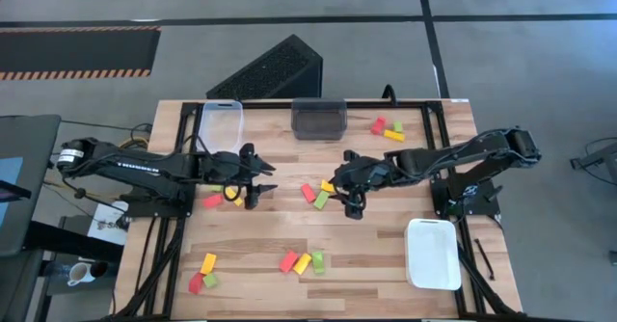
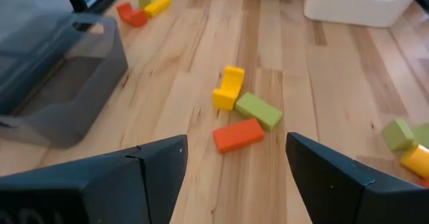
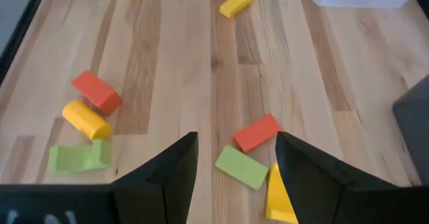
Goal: Sort & place blocks by color
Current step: Put the pink block into the transparent bin
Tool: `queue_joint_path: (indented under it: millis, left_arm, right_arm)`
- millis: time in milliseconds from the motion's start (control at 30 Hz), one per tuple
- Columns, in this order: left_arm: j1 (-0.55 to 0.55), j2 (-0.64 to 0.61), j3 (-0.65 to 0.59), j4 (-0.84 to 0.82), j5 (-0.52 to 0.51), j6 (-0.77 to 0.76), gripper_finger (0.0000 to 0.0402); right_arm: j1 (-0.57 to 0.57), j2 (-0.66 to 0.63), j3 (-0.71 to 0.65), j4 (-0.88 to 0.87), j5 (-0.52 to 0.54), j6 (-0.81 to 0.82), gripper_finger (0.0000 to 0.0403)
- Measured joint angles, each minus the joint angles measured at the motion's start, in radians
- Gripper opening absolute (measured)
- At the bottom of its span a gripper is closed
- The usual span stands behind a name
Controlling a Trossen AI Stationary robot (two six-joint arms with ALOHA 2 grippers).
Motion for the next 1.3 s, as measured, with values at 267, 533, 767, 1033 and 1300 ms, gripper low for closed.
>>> queue_joint_path:
  millis: [267, 533, 767, 1033, 1300]
  left_arm:
    - [0.004, -0.001, 0.0, -0.095, -0.013, -0.065, 0.024]
    - [0.033, -0.017, 0.0, -0.199, -0.021, -0.166, 0.024]
    - [0.053, -0.015, 0.119, -0.456, -0.008, -0.231, 0.024]
    - [0.033, 0.022, 0.187, -0.316, 0.004, -0.15, 0.024]
    - [0.009, 0.252, 0.195, -0.088, 0.167, 0.042, 0.024]
  right_arm:
    - [0.0, 0.008, 0.0, -0.008, 0.0, 0.0, 0.0225]
    - [0.001, 0.008, 0.0, -0.069, 0.0, 0.054, 0.0225]
    - [0.036, 0.008, 0.0, -0.228, 0.002, 0.14, 0.0225]
    - [0.132, 0.008, 0.0, -0.374, 0.228, 0.184, 0.0225]
    - [0.233, 0.007, -0.061, -0.39, 0.315, 0.283, 0.0225]
